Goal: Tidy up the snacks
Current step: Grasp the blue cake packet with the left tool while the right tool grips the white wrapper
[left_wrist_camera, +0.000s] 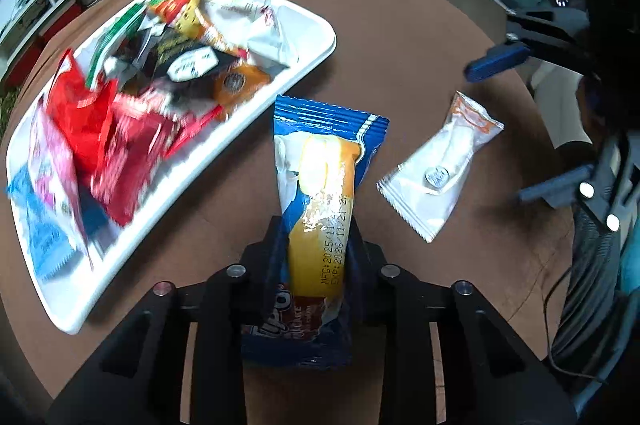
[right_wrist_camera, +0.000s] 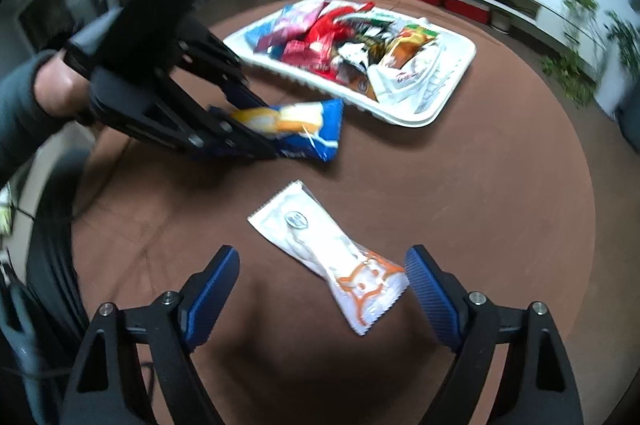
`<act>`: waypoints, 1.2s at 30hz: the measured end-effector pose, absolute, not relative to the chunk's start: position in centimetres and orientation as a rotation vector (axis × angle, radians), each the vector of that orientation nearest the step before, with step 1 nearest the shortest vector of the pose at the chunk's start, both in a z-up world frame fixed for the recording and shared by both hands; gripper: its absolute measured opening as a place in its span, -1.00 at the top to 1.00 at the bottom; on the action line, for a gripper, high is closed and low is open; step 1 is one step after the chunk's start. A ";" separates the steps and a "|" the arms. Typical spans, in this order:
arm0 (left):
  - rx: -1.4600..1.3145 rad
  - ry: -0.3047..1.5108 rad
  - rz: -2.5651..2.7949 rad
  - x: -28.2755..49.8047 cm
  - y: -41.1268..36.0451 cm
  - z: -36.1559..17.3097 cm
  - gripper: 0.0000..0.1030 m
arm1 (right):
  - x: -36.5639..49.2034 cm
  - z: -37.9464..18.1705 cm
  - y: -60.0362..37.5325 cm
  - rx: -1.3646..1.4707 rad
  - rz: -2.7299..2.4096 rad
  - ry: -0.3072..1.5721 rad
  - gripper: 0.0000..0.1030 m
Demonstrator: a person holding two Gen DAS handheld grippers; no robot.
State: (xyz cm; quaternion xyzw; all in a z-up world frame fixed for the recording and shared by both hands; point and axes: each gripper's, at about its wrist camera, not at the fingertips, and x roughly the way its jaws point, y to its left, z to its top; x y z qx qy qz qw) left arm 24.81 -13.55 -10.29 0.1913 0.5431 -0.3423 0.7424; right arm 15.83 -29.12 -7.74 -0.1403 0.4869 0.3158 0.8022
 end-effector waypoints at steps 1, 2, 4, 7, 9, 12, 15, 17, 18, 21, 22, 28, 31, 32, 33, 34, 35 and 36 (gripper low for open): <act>0.390 1.188 -0.744 24.5 -12.8 -10.3 0.49 | 16.1 -8.0 -28.8 -0.341 0.690 1.056 -0.69; 0.372 1.187 -0.735 23.4 -12.5 -9.6 0.49 | 16.2 -8.2 -28.5 -0.363 0.699 1.064 -0.68; 0.347 1.186 -0.724 23.0 -11.7 -9.5 0.50 | 16.6 -8.8 -27.9 -0.410 0.722 1.094 -0.64; 0.298 1.186 -0.715 21.7 -10.0 -9.3 0.50 | 17.2 -9.5 -27.0 -0.469 0.738 1.130 -0.55; 0.258 1.194 -0.702 20.4 -8.5 -9.5 0.50 | 17.6 -10.0 -26.5 -0.495 0.752 1.152 -0.51; 0.180 1.197 -0.679 18.4 -6.3 -9.6 0.50 | 18.2 -10.2 -26.1 -0.508 0.760 1.161 -0.52; 0.127 1.194 -0.646 15.5 -4.8 -9.5 0.50 | 19.1 -10.2 -25.9 -0.495 0.760 1.180 -0.52; 0.101 1.187 -0.614 13.7 -3.7 -9.4 0.50 | 19.3 -10.2 -25.4 -0.520 0.753 1.185 -0.52; 0.088 1.182 -0.601 12.3 -3.5 -9.5 0.50 | 19.1 -10.3 -25.1 -0.547 0.748 1.186 -0.51; 0.063 1.167 -0.565 10.7 -3.3 -9.6 0.50 | 18.7 -10.1 -24.6 -0.566 0.756 1.197 -0.41; 0.067 1.161 -0.551 10.2 -3.4 -9.7 0.50 | 18.5 -10.0 -24.6 -0.570 0.756 1.198 -0.39; 0.063 1.144 -0.528 9.6 -3.0 -9.7 0.50 | 17.3 -10.1 -23.7 -0.577 0.744 1.226 -0.14; 0.055 1.137 -0.521 9.3 -3.5 -9.8 0.50 | 16.6 -10.2 -22.6 -0.577 0.732 1.242 0.11; 0.050 1.135 -0.520 9.3 -3.4 -9.9 0.50 | 16.3 -10.3 -21.8 -0.572 0.724 1.247 0.21; 0.045 1.133 -0.519 9.2 -3.3 -9.9 0.50 | 16.1 -10.3 -21.6 -0.567 0.715 1.250 0.31; 0.041 1.132 -0.518 9.2 -3.2 -9.9 0.50 | 15.9 -10.3 -21.3 -0.559 0.703 1.255 0.35; 0.037 1.130 -0.516 9.2 -3.1 -10.0 0.50 | 15.8 -10.3 -21.0 -0.548 0.688 1.261 0.39; 0.032 1.129 -0.516 9.3 -3.1 -10.0 0.50 | 14.6 -10.1 -21.1 -0.537 0.674 1.263 0.42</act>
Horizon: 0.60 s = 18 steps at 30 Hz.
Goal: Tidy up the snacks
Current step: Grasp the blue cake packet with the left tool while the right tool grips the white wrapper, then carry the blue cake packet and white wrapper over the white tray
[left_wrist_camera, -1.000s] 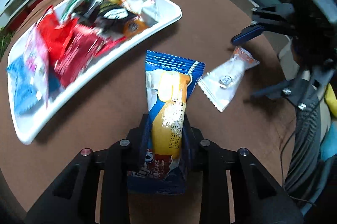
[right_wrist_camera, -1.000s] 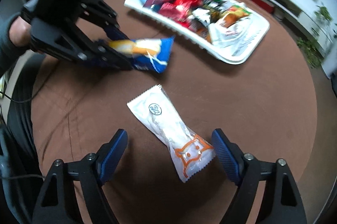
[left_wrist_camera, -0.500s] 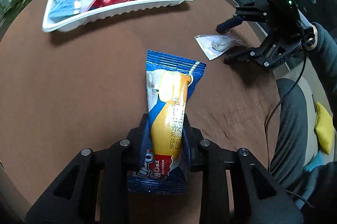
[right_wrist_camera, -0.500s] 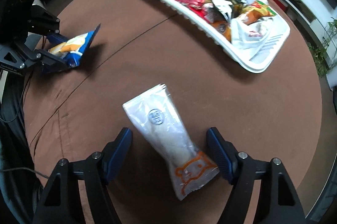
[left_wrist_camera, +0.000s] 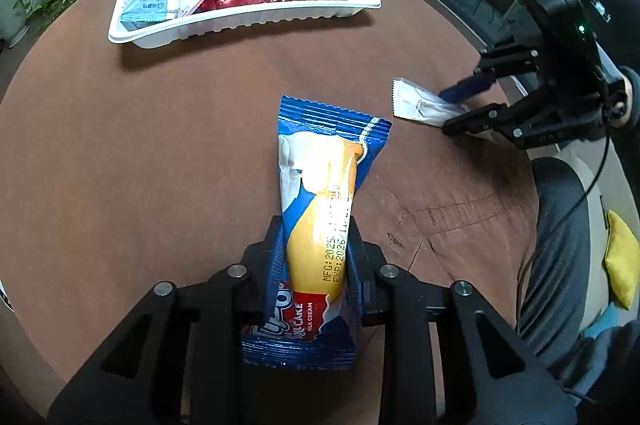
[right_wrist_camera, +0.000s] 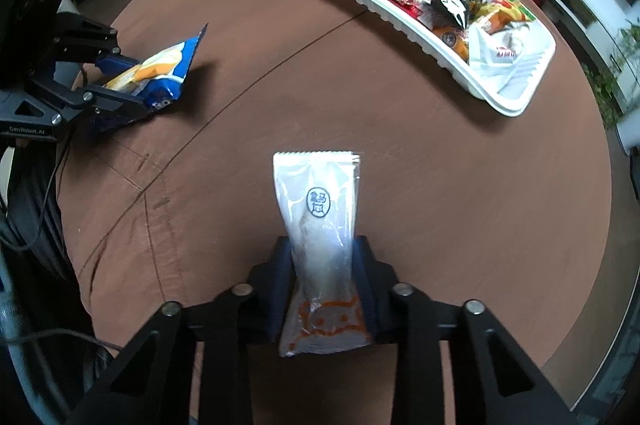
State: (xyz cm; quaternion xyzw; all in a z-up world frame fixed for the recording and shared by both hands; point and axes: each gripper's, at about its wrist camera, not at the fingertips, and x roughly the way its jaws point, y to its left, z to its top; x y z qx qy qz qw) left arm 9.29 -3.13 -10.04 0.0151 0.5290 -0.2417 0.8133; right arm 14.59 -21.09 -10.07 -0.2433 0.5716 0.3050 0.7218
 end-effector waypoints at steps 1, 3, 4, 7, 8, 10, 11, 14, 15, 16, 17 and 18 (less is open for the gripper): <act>0.026 1.128 -0.516 9.3 -3.1 -10.1 0.50 | 14.2 -10.1 -20.8 -0.521 0.658 1.264 0.42; 0.015 1.125 -0.516 9.2 -3.0 -10.1 0.50 | 13.5 -10.1 -20.3 -0.499 0.638 1.263 0.45; 0.008 1.124 -0.517 9.3 -3.0 -10.2 0.50 | 13.0 -10.2 -19.7 -0.480 0.626 1.261 0.46; -0.018 1.119 -0.525 9.2 -2.9 -10.2 0.50 | 12.3 -10.3 -19.3 -0.381 0.580 1.252 0.51; -0.032 1.115 -0.528 9.1 -2.7 -10.2 0.50 | 12.2 -10.4 -19.3 -0.345 0.566 1.248 0.52; -0.059 1.105 -0.534 9.0 -2.4 -10.0 0.50 | 11.7 -10.0 -19.8 -0.215 0.537 1.224 0.53; -0.073 1.100 -0.535 8.9 -2.2 -9.8 0.50 | 11.6 -9.8 -20.2 -0.160 0.531 1.211 0.53; -0.111 1.077 -0.539 9.0 -1.6 -9.1 0.50 | 10.7 -8.6 -21.1 0.027 0.538 1.151 0.53; -0.124 1.067 -0.539 9.0 -1.3 -8.8 0.50 | 10.4 -8.3 -21.4 0.080 0.539 1.133 0.53; -0.134 1.058 -0.538 9.1 -1.1 -8.5 0.50 | 10.2 -8.0 -21.7 0.122 0.543 1.115 0.53; -0.141 1.049 -0.536 9.2 -0.8 -8.2 0.50 | 10.3 -7.7 -22.1 0.168 0.551 1.093 0.53; -0.155 1.035 -0.534 9.3 -0.5 -7.8 0.50 | 10.2 -7.4 -22.5 0.204 0.551 1.075 0.53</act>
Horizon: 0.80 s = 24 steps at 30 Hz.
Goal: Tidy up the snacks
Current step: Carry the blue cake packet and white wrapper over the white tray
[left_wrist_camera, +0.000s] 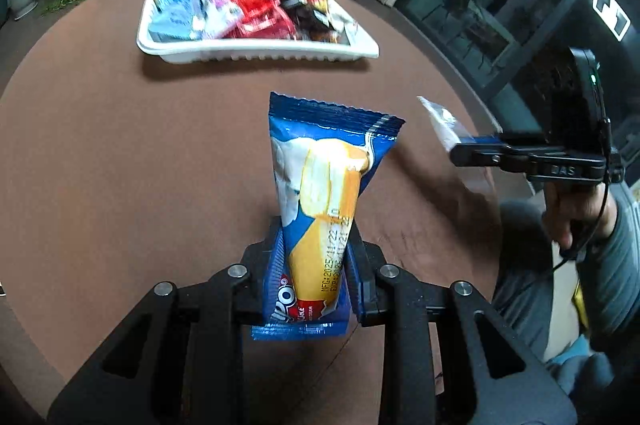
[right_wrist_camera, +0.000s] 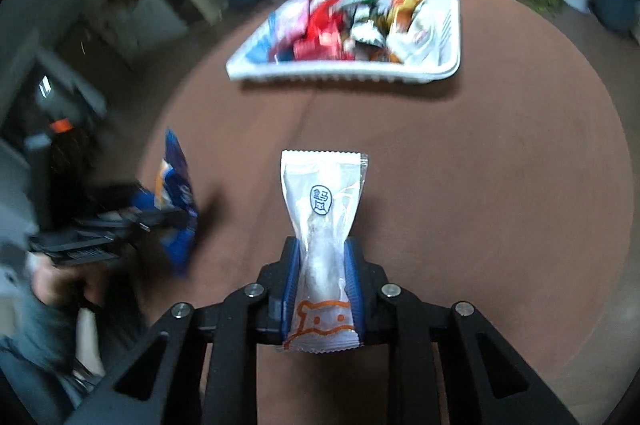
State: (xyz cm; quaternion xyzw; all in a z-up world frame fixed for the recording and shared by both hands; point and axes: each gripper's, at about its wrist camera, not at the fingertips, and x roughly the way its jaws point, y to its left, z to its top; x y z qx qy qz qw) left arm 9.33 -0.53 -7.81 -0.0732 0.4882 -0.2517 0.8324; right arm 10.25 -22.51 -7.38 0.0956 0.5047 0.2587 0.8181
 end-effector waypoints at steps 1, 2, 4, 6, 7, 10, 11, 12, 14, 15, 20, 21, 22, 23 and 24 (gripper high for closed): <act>-0.170 1.023 -0.533 9.6 -0.2 -7.5 0.50 | 10.6 -7.0 -22.9 0.233 0.543 1.060 0.53; -0.186 1.010 -0.530 9.8 0.2 -7.2 0.50 | 11.0 -6.7 -23.3 0.250 0.533 1.047 0.53; -0.210 0.991 -0.526 10.5 0.9 -6.5 0.50 | 11.2 -6.2 -24.5 0.281 0.497 1.023 0.53; -0.224 0.968 -0.515 11.4 1.8 -5.6 0.51 | 12.0 -5.7 -25.4 0.315 0.458 1.009 0.53; -0.230 0.954 -0.508 11.9 2.3 -5.0 0.51 | 12.6 -5.4 -26.2 0.333 0.437 0.999 0.53; -0.240 0.920 -0.490 13.3 3.6 -3.3 0.51 | 14.1 -4.2 -28.2 0.358 0.396 0.967 0.53; -0.236 0.909 -0.484 14.3 4.0 -2.7 0.51 | 14.6 -3.5 -28.4 0.362 0.391 0.955 0.53; -0.234 0.904 -0.482 14.7 4.1 -2.3 0.51 | 15.1 -3.0 -28.8 0.362 0.389 0.947 0.53; -0.219 0.890 -0.474 16.3 4.3 -1.2 0.51 | 16.1 -1.6 -28.8 0.352 0.392 0.921 0.53; -0.210 0.884 -0.470 17.2 4.5 -0.6 0.51 | 16.6 -0.8 -28.8 0.346 0.395 0.909 0.53; -0.200 0.896 -0.471 21.3 5.0 1.3 0.51 | 20.2 2.4 -26.9 0.311 0.425 0.864 0.53; -0.193 0.904 -0.474 22.2 5.0 1.4 0.51 | 21.3 2.7 -26.3 0.304 0.430 0.862 0.53; -0.182 0.909 -0.471 23.1 5.0 1.7 0.51 | 22.4 2.8 -25.5 0.300 0.435 0.860 0.53; -0.165 0.918 -0.469 24.1 5.0 2.0 0.51 | 23.1 2.9 -25.1 0.297 0.440 0.862 0.53; -0.152 0.929 -0.470 25.0 4.9 2.2 0.51 | 23.8 3.0 -24.8 0.295 0.444 0.865 0.53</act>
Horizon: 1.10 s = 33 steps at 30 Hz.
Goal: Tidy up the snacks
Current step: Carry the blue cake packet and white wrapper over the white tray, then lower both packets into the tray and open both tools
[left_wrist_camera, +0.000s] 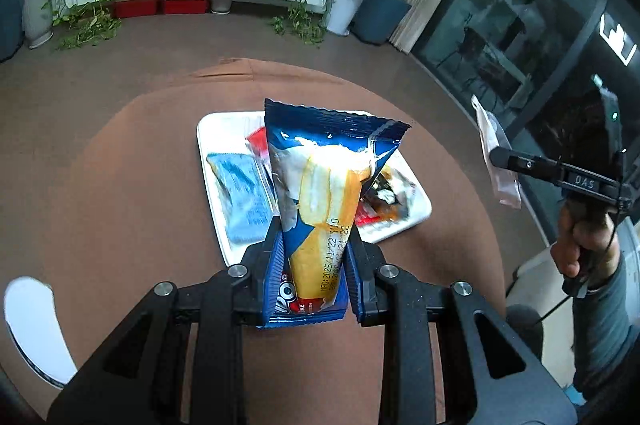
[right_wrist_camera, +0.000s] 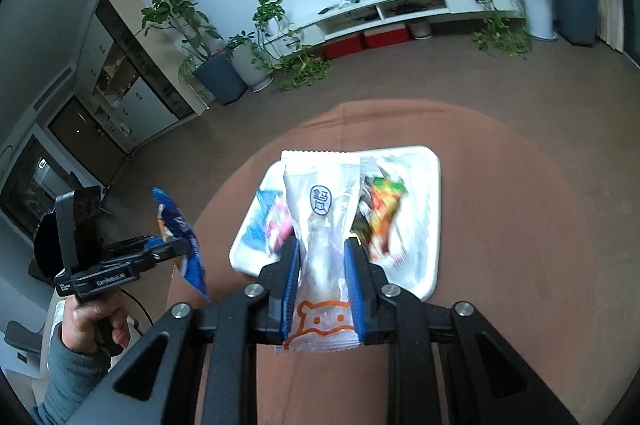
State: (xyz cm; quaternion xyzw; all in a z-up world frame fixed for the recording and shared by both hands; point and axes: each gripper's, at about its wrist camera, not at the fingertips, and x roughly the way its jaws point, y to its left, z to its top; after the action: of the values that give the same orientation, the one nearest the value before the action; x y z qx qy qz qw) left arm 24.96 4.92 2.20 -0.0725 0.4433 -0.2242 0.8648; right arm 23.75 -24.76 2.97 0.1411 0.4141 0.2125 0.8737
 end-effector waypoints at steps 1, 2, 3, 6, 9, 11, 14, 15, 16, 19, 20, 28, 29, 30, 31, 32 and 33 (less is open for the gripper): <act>-0.144 0.943 -0.473 25.8 4.9 2.4 0.51 | 24.8 2.8 -24.1 0.291 0.449 0.873 0.53; -0.136 0.958 -0.474 26.6 4.8 2.3 0.51 | 25.5 2.6 -23.6 0.290 0.452 0.880 0.53; -0.128 0.975 -0.475 27.5 4.7 2.2 0.51 | 26.2 2.2 -23.1 0.292 0.456 0.892 0.53; -0.118 1.013 -0.475 30.1 4.1 1.6 0.51 | 28.6 1.1 -21.8 0.305 0.464 0.925 0.53; -0.110 1.060 -0.473 32.0 3.2 0.6 0.51 | 30.5 0.3 -20.2 0.293 0.459 0.953 0.53; -0.104 1.088 -0.464 33.2 2.6 -0.1 0.51 | 31.3 -0.6 -19.3 0.278 0.441 0.974 0.53; -0.096 1.104 -0.446 34.2 2.1 -1.3 0.51 | 32.4 -1.8 -18.7 0.266 0.417 1.001 0.53; -0.097 1.108 -0.442 34.7 2.0 -1.7 0.51 | 32.7 -2.3 -18.7 0.261 0.406 1.005 0.53; -0.098 1.113 -0.437 35.2 2.0 -2.1 0.51 | 32.9 -2.6 -18.7 0.259 0.400 1.010 0.53; -0.112 1.120 -0.425 35.7 2.0 -3.0 0.51 | 33.5 -3.3 -18.6 0.258 0.380 1.022 0.53; -0.113 1.122 -0.422 35.8 2.0 -3.3 0.51 | 33.7 -3.6 -18.6 0.260 0.372 1.025 0.53; -0.102 1.136 -0.400 36.5 1.5 -5.1 0.51 | 34.6 -4.9 -17.9 0.238 0.349 1.033 0.53; -0.101 1.137 -0.400 36.5 1.4 -5.3 0.51 | 34.6 -4.9 -17.7 0.237 0.349 1.034 0.53; -0.104 1.137 -0.400 36.5 1.4 -5.4 0.51 | 34.6 -4.9 -17.5 0.235 0.349 1.036 0.53; -0.104 1.137 -0.400 36.6 1.3 -5.5 0.51 | 34.7 -5.0 -17.4 0.232 0.347 1.037 0.53; -0.099 1.136 -0.400 36.5 1.2 -5.6 0.51 | 34.7 -5.0 -17.3 0.227 0.347 1.038 0.53; -0.089 1.137 -0.398 36.4 1.0 -5.7 0.51 | 34.7 -5.2 -17.2 0.218 0.345 1.041 0.53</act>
State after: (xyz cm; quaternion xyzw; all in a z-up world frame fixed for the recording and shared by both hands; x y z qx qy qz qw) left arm 36.44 0.98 -5.70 -0.0420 0.5345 -0.1871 0.8232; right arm 34.70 -17.16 -5.18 0.1035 0.4939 0.1637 0.8477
